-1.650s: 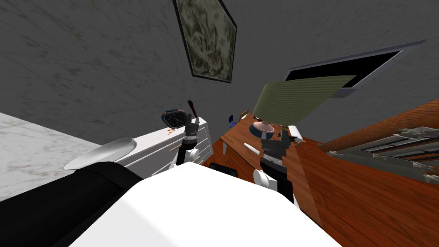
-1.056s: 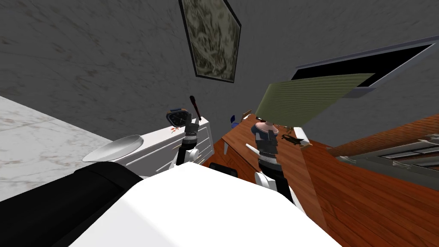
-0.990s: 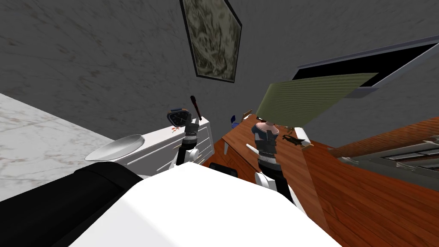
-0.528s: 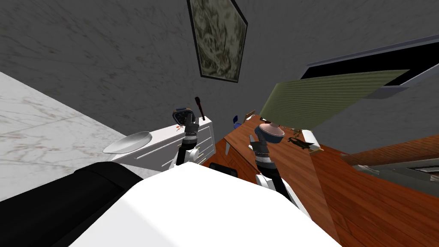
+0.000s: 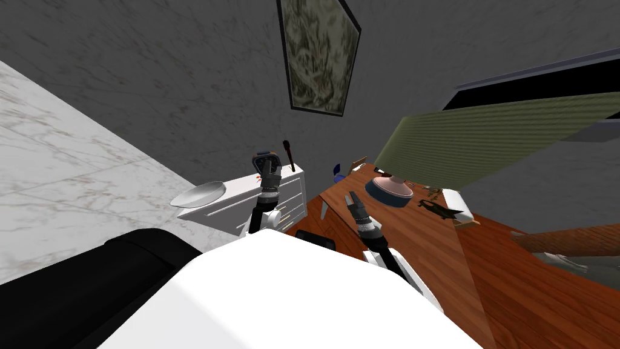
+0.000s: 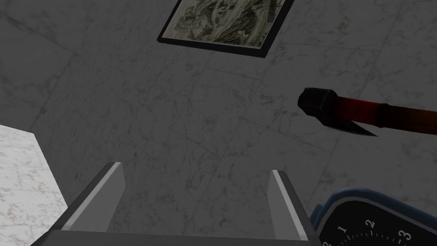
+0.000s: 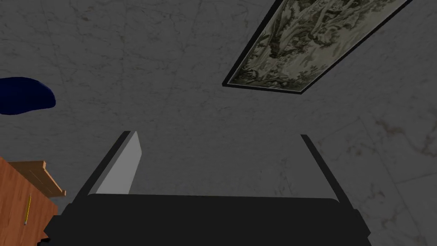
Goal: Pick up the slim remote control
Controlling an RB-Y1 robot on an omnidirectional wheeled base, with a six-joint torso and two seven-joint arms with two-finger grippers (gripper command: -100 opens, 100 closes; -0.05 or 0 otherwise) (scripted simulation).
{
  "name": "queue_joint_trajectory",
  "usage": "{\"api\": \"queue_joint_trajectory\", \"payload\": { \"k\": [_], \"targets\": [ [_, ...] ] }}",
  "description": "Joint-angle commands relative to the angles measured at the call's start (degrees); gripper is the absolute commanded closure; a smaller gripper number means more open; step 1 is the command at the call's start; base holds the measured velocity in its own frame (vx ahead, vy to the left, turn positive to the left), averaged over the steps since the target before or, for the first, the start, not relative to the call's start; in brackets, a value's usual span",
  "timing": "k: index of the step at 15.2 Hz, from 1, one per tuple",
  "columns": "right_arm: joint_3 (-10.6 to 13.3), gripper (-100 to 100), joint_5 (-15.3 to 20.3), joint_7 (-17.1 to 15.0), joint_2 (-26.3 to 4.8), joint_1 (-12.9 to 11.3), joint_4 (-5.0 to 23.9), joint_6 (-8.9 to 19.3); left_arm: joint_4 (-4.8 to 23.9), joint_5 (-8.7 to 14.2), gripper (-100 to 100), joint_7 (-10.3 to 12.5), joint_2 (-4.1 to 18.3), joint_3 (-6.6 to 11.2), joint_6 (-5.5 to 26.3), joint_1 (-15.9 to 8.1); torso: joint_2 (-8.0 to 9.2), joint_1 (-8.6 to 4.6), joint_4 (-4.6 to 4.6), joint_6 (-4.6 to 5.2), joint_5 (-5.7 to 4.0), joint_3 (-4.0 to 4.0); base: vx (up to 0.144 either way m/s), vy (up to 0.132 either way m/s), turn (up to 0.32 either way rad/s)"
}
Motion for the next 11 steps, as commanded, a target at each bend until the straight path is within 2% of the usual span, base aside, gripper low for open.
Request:
{"api": "queue_joint_trajectory", "payload": {
  "k": [1, 2, 3, 5, 6, 7, 8, 9, 10, 11],
  "targets": [
    [1.72, -100, 1.13, -0.46, -2.86, -0.68, 1.73, 0.14, 0.0, 0.0, 0, 0.0, 0.0, 0.0, 0.0, 0.0, 0.0, 0.0, 0.0, 0.0, 0.0, 0.0, -0.004, 0.013, 0.146],
    [1.72, -100, 1.13, -0.46, -4.13, -0.68, 1.73, 0.14, 0.0, 0.0, 0, 0.0, 0.0, 0.0, 0.0, -0.01, 0.0, 0.0, 0.0, -0.03, 0.0, 0.0, -0.004, 0.011, 0.148],
    [3.41, -100, 2.23, -0.75, -5.45, -1.53, 3.7, 0.15, 0.0, 0.0, 0, 0.0, 0.0, 0.0, 0.0, 0.0, -0.01, 0.0, 0.0, -0.02, 0.0, 0.0, -0.003, 0.013, 0.204],
    [3.41, -100, 2.23, -0.75, -7.22, -1.53, 3.7, 0.15, 0.0, 0.0, 0, 0.0, 0.0, 0.0, 0.0, 0.0, -0.02, 0.0, 0.0, -0.02, 0.0, -0.01, -0.001, 0.01, 0.104],
    [5.17, -100, 3.38, -1.05, -9.08, -2.39, 5.75, 0.17, 0.0, 0.0, 0, 0.0, 0.0, 0.0, 0.0, 0.0, -0.01, -0.01, 0.0, 0.01, 0.0, -0.01, 0.0, 0.012, 0.132],
    [5.17, -100, 3.38, -1.05, -10.28, -2.39, 5.75, 0.17, 0.0, 0.0, 0, 0.0, 0.0, 0.0, 0.0, 0.0, -0.02, -0.01, -0.01, -0.02, 0.0, -0.01, 0.0, 0.011, 0.167],
    [7.0, -100, 4.57, -1.36, -11.79, -3.27, 7.87, 0.21, 0.0, 0.0, 0, 0.0, 0.0, 0.0, 0.0, 0.0, -0.02, -0.01, 0.0, -0.02, 0.0, -0.01, 0.001, 0.013, 0.205],
    [7.0, -100, 4.57, -1.36, -13.2, -3.27, 7.87, 0.21, 0.0, 0.0, 0, 0.0, 0.0, 0.0, 0.0, -0.01, -0.03, 0.0, -0.01, -0.04, 0.0, -0.02, 0.002, 0.01, 0.167],
    [7.0, -100, 4.57, -1.36, -13.34, -3.27, 7.87, 0.21, 0.0, 0.0, 0, 0.0, 0.0, 0.0, 0.0, 0.0, -0.03, 0.0, -0.01, -0.02, 0.0, -0.02, 0.002, 0.004, 0.052],
    [8.88, -100, 5.8, -1.68, -15.32, -4.16, 9.78, 0.27, 0.0, 0.0, 0, 0.0, 0.0, 0.0, 0.0, 0.0, -0.03, -0.01, -0.01, 0.0, 0.0, -0.02, 0.002, 0.01, 0.135]
  ]
}}
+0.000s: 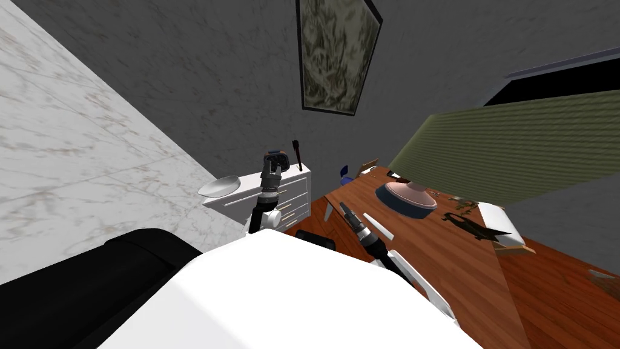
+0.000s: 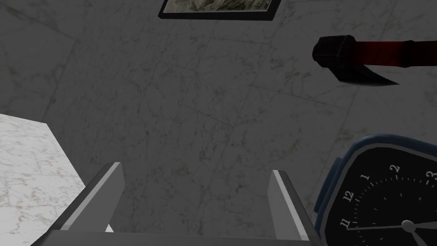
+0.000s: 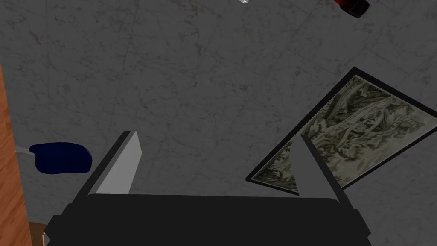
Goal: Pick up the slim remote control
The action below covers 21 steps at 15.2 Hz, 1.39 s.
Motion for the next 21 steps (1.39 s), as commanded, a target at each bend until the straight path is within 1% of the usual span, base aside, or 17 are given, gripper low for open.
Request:
{"api": "queue_joint_trajectory", "payload": {
  "k": [1, 2, 3, 5, 6, 7, 8, 9, 10, 11, 13, 14, 16, 17, 19, 20, 21],
  "targets": [
    [1.27, -100, 0.81, -0.41, -2.86, -0.71, 1.52, 0.09, 0.0, 0.0, 0, 0.0, 0.0, 0.0, 0.0, 0.0, 0.0, 0.0, 0.0, 0.0, 0.0, 0.0, 0.003, 0.01, 0.167],
    [1.27, -100, 0.81, -0.41, -2.92, -0.71, 1.52, 0.09, 0.0, 0.0, 0, 0.0, 0.0, 0.0, 0.0, 0.0, 0.0, 0.0, 0.0, 0.01, 0.0, 0.0, 0.003, 0.004, 0.074],
    [3.21, -100, 2.07, -0.73, -4.82, -1.61, 3.77, 0.16, 0.0, 0.0, 0, 0.0, 0.0, 0.0, 0.0, 0.01, 0.0, -0.01, 0.0, 0.03, 0.01, 0.0, 0.004, 0.007, 0.143],
    [3.21, -100, 2.07, -0.73, -5.94, -1.61, 3.77, 0.16, 0.0, 0.0, 0, 0.0, 0.0, 0.0, 0.0, 0.0, -0.01, -0.01, 0.0, 0.01, 0.01, 0.0, 0.005, 0.005, 0.122],
    [5.18, -100, 3.37, -1.07, -7.69, -2.51, 6.07, 0.25, 0.0, 0.0, 0, 0.0, 0.0, 0.0, 0.0, 0.01, -0.01, -0.01, 0.0, 0.03, 0.01, 0.0, 0.006, 0.007, 0.172],
    [5.18, -100, 3.37, -1.07, -8.81, -2.51, 6.07, 0.25, 0.0, 0.0, 0, 0.0, 0.0, 0.0, 0.0, 0.0, -0.02, -0.01, 0.0, 0.0, 0.0, -0.01, 0.008, 0.005, 0.17],
    [7.19, -100, 4.69, -1.4, -10.25, -3.42, 8.41, 0.35, 0.0, 0.0, 0, 0.0, 0.0, 0.0, 0.0, 0.0, -0.02, -0.02, 0.0, 0.01, 0.01, -0.01, 0.012, 0.007, 0.201],
    [7.19, -100, 4.69, -1.4, -11.61, -3.42, 8.41, 0.35, 0.0, 0.0, 0, 0.0, 0.0, 0.0, 0.0, 0.0, -0.02, -0.01, -0.01, 0.01, 0.0, -0.01, 0.011, 0.006, 0.181],
    [7.19, -100, 4.69, -1.4, -11.86, -3.42, 8.41, 0.35, 0.0, 0.0, 0, 0.0, 0.0, 0.0, 0.0, 0.0, -0.03, -0.02, 0.0, 0.01, 0.01, -0.02, 0.008, 0.001, 0.061],
    [9.22, -100, 6.02, -1.75, -14.0, -4.33, 10.6, 0.46, 0.0, 0.0, 0, 0.0, 0.0, 0.0, 0.0, 0.01, -0.03, -0.02, 0.0, 0.03, 0.0, -0.01, 0.009, 0.004, 0.154],
    [9.22, -100, 6.02, -1.75, -14.73, -4.33, 10.78, 0.46, 0.0, 0.0, 0, 0.0, 0.0, 0.0, 0.0, 0.0, -0.04, -0.02, -0.01, 0.01, 0.01, -0.02, 0.009, 0.002, 0.116],
    [11.27, -100, 7.38, -2.09, -16.65, -5.23, 13.16, 0.59, 0.0, 0.0, 0, 0.0, 0.0, 0.01, 0.0, 0.01, -0.03, -0.03, 0.0, 0.04, 0.01, -0.01, 0.01, 0.004, 0.153],
    [11.27, -100, 7.38, -2.09, -17.53, -5.23, 13.16, 0.59, 0.0, 0.0, 0, 0.0, 0.0, 0.0, 0.0, 0.0, -0.03, -0.02, -0.01, 0.02, 0.01, -0.02, 0.011, 0.001, 0.121],
    [13.33, -100, 8.73, -2.43, -19.39, -6.13, 15.54, 0.73, 0.0, 0.0, 0, 0.0, 0.0, 0.01, 0.0, 0.01, -0.03, -0.03, 0.0, 0.04, 0.0, -0.01, 0.012, 0.002, 0.149],
    [13.33, -100, 8.73, -2.43, -20.23, -6.13, 15.54, 0.73, 0.0, 0.0, 0, 0.0, 0.0, 0.0, 0.0, 0.0, -0.04, -0.03, 0.0, 0.01, 0.01, -0.02, 0.011, -0.003, 0.112],
    [15.39, -100, 10.1, -2.77, -22.69, -7.01, 17.45, 0.88, 0.0, 0.0, 0, 0.0, 0.0, 0.01, 0.0, 0.01, -0.04, -0.04, 0.0, 0.04, 0.0, -0.02, 0.013, -0.001, 0.12],
    [15.39, -100, 10.1, -2.77, -22.82, -7.01, 17.91, 0.88, 0.0, 0.0, 0, 0.0, 0.0, 0.0, 0.0, 0.0, -0.05, -0.04, -0.01, 0.01, 0.01, -0.02, 0.015, -0.003, 0.147]
  ]
}}
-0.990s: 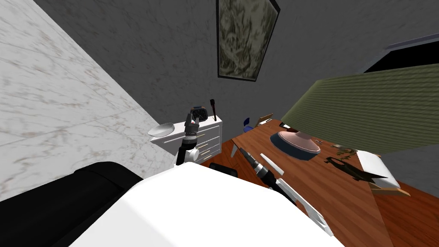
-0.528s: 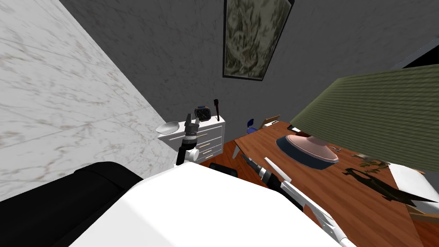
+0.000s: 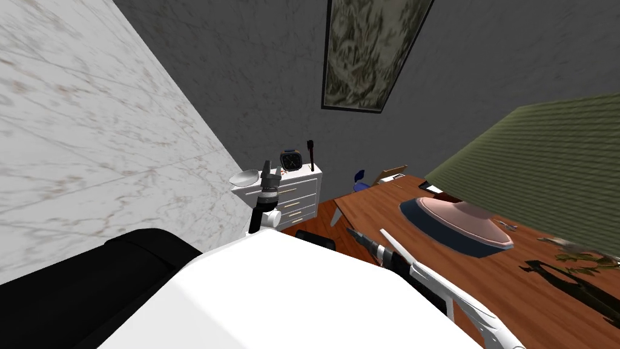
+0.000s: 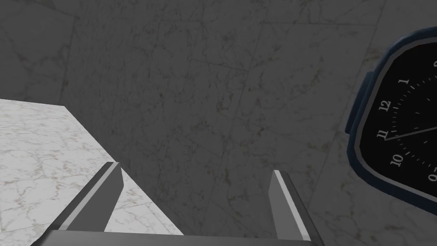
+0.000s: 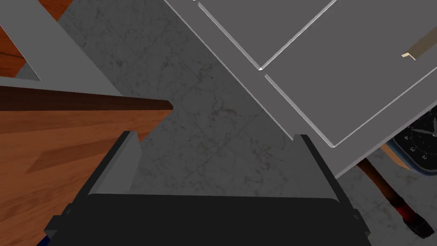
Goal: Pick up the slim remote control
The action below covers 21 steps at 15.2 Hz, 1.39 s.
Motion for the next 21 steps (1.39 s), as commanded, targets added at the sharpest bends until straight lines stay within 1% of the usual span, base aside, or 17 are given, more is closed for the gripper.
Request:
{"api": "queue_joint_trajectory", "payload": {
  "k": [1, 2, 3, 5, 6, 7, 8, 9, 10, 12, 13, 14, 15, 16, 19, 20, 21],
  "targets": [
    [2.69, -100, 1.86, -0.23, -2.86, -0.95, 2.86, -0.05, 0.0, 0.0, 0, 0.0, 0.0, 0.0, 0.0, 0.0, 0.0, 0.0, 0.0, 0.0, 0.0, 0.0, 0.018, -0.006, 0.228],
    [2.69, -100, 1.86, -0.23, -3.2, -0.95, 3.59, -0.05, 0.0, 0.0, 0, 0.0, 0.0, 0.0, 0.0, 0.0, -0.01, -0.01, 0.0, -0.02, 0.0, -0.01, 0.021, -0.011, 0.2],
    [4.77, -100, 3.22, -0.57, -5.12, -1.78, 5.14, 0.11, 0.0, 0.0, 0, 0.0, 0.0, 0.0, 0.0, 0.0, -0.03, -0.03, 0.0, -0.01, 0.0, -0.02, 0.028, -0.011, 0.231],
    [4.77, -100, 3.22, -0.57, -5.5, -1.78, 5.91, 0.11, 0.0, 0.0, 0, 0.0, 0.0, 0.0, 0.0, 0.0, -0.05, -0.04, -0.01, -0.01, -0.01, -0.03, 0.023, -0.012, 0.117],
    [6.85, -100, 4.57, -0.9, -7.65, -2.58, 8.08, 0.28, 0.0, 0.0, 0, 0.0, 0.0, 0.0, 0.0, 0.01, -0.04, -0.03, -0.01, 0.02, -0.01, -0.02, 0.018, -0.006, 0.126],
    [6.85, -100, 4.57, -0.9, -7.65, -2.58, 8.19, 0.28, 0.0, 0.0, 0, 0.0, 0.0, 0.0, 0.0, 0.0, -0.04, -0.03, -0.01, -0.01, 0.0, -0.02, 0.019, -0.011, 0.154],
    [8.92, -100, 5.9, -1.23, -9.62, -3.33, 10.42, 0.45, 0.0, 0.0, 0, 0.0, 0.0, 0.0, 0.0, 0.0, -0.03, -0.03, -0.01, 0.01, 0.0, -0.02, 0.023, -0.012, 0.198],
    [8.92, -100, 5.9, -1.23, -9.62, -3.33, 10.42, 0.45, 0.0, 0.0, 0, 0.0, 0.0, 0.0, 0.0, 0.0, -0.04, -0.03, -0.01, -0.02, 0.01, -0.02, 0.024, -0.017, 0.172],
    [10.98, -100, 7.21, -1.56, -11.42, -4.04, 12.59, 0.62, 0.0, 0.0, 0, 0.0, 0.0, 0.0, 0.0, 0.0, -0.05, -0.04, -0.01, 0.0, -0.01, -0.03, 0.027, -0.019, 0.204],
    [13.01, -100, 8.49, -1.88, -13.03, -4.7, 14.69, 0.79, 0.0, 0.0, 0, 0.0, 0.0, 0.0, 0.0, 0.0, -0.06, -0.06, -0.01, 0.01, -0.01, -0.03, 0.029, -0.023, 0.168],
    [13.01, -100, 8.49, -1.88, -13.03, -4.7, 14.69, 0.79, 0.0, 0.0, 0, 0.0, 0.0, 0.0, 0.0, 0.0, -0.08, -0.08, -0.01, -0.01, -0.01, -0.04, 0.029, -0.026, 0.144],
    [15.02, -100, 9.74, -2.19, -14.46, -5.31, 16.71, 0.97, 0.0, 0.0, 0, 0.0, 0.0, 0.0, 0.0, 0.0, -0.07, -0.08, -0.01, 0.01, -0.01, -0.04, 0.029, -0.025, 0.177],
    [15.02, -100, 9.74, -2.19, -14.46, -5.31, 16.71, 0.97, 0.0, 0.0, 0, 0.0, 0.0, 0.0, 0.0, 0.0, -0.07, -0.07, -0.01, 0.0, -0.01, -0.04, 0.027, -0.028, 0.162],
    [16.9, -100, 10.94, -2.49, -15.69, -5.86, 18.33, 1.14, 0.0, 0.0, 0, 0.0, 0.0, 0.0, 0.0, 0.0, -0.07, -0.07, -0.01, 0.0, -0.02, -0.04, 0.031, -0.034, 0.165],
    [18.89, -100, 12.1, -2.78, -16.72, -6.35, 20.48, 1.32, 0.0, 0.0, 0, 0.0, 0.0, 0.0, 0.0, 0.0, -0.09, -0.11, -0.02, -0.01, -0.03, -0.05, 0.031, -0.034, 0.142],
    [20.74, -100, 13.19, -3.06, -17.54, -6.78, 22.19, 1.49, 0.0, 0.0, 0, 0.0, 0.0, 0.01, 0.0, 0.0, -0.1, -0.1, -0.02, 0.0, -0.02, -0.05, 0.036, -0.038, 0.153],
    [20.74, -100, 13.19, -3.06, -17.54, -6.78, 22.19, 1.49, 0.0, 0.0, 0, 0.0, 0.0, 0.0, 0.0, 0.0, -0.11, -0.11, -0.02, 0.0, -0.02, -0.06, 0.031, -0.04, 0.113]
  ]
}}
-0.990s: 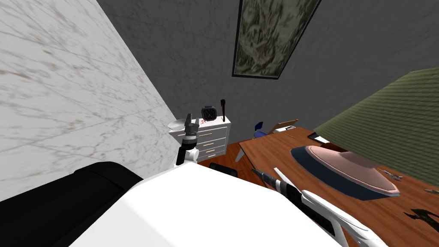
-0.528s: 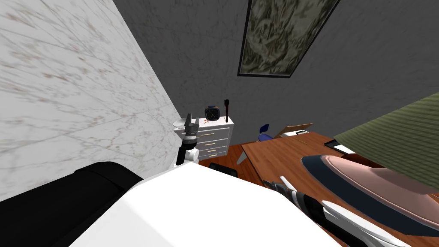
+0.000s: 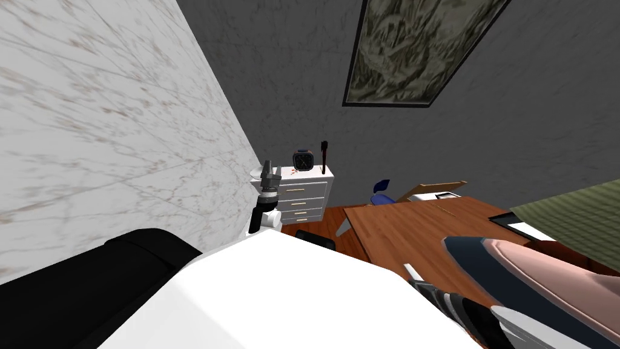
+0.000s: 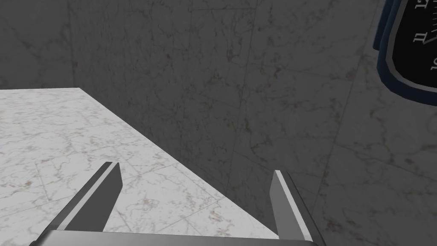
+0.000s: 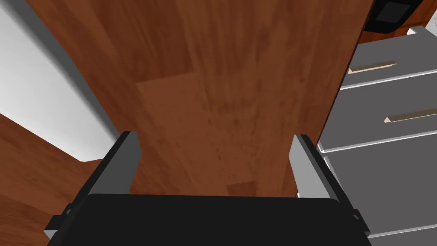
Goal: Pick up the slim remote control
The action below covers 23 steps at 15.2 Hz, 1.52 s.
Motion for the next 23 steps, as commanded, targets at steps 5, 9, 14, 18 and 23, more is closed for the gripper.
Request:
{"api": "queue_joint_trajectory", "payload": {
  "k": [5, 9, 14, 18, 23],
  "targets": [
    [5.44, -100, 3.12, -0.28, -1.12, -0.67, 5.75, 0.13, 0.0, 0.0, 0, 0.0, 0.0, 0.0, 0.0, 0.0, -0.01, -0.06, 0.0, -0.02, -0.01, 0.0, 0.031, -0.049, 0.145],
    [9.49, -100, 5.23, -0.83, -0.72, -0.96, 8.7, 0.5, 0.0, 0.0, 0, 0.0, 0.0, 0.0, 0.0, 0.0, -0.01, -0.16, 0.0, 0.01, -0.04, 0.0, 0.031, -0.069, 0.125],
    [8.52, -100, 3.36, 2.0, 1.72, 2.18, 11.26, 0.09, 0.0, 0.0, 0, 0.0, 0.0, 0.0, 0.0, 0.0, 0.06, 0.0, 0.01, 0.02, -0.02, 0.03, 0.018, -0.041, 0.092],
    [6.03, -100, 0.84, 5.44, 3.55, 5.85, 12.98, -0.45, 0.0, 0.0, 0, 0.0, 0.0, -0.01, 0.0, -0.01, 0.07, 0.19, 0.02, -0.01, 0.02, 0.04, 0.011, 0.0, 0.228],
    [1.04, -100, -4.2, 11.42, 7.23, 12.34, 16.41, -1.54, 0.0, 0.0, 0, 0.0, 0.0, -0.01, 0.0, -0.01, 0.1, 0.21, 0.02, -0.02, 0.02, 0.06, 0.009, 0.003, 0.182]
  ]
}}
